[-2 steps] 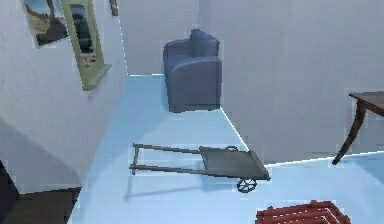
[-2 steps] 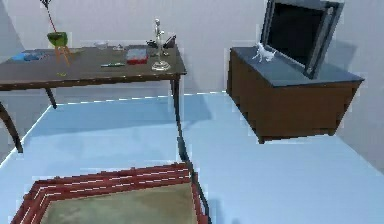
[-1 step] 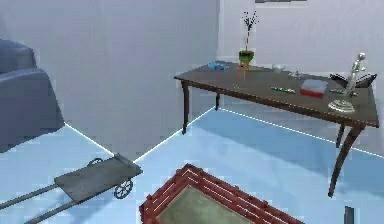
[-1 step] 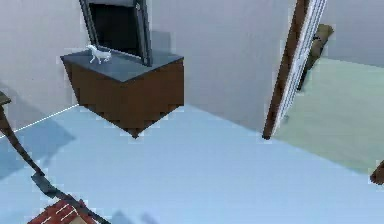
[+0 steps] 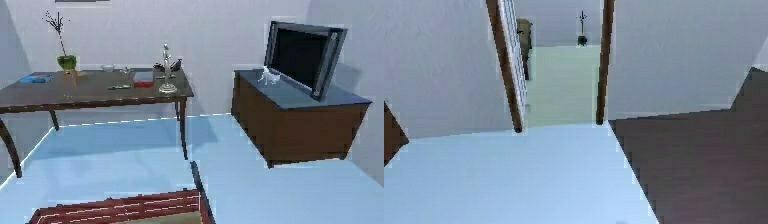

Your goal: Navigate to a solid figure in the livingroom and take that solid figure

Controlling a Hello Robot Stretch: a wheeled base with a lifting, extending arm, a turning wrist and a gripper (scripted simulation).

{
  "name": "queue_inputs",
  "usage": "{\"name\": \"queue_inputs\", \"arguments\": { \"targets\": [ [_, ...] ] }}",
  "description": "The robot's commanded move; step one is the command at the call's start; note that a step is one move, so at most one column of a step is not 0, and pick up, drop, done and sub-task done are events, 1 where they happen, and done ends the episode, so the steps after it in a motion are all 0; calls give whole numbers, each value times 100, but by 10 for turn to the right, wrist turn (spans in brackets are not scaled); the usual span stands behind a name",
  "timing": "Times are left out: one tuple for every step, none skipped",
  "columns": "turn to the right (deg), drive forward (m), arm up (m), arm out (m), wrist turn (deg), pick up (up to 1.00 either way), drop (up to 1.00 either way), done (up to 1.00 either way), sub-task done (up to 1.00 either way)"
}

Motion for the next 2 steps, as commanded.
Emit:
{"name": "queue_inputs", "arguments": {
  "targets": [
    [450, 0, 0, 0, 0, 0, 0, 0, 0],
    [60, 0, 0, 0, 0, 0, 0, 0, 0]
  ]
}}
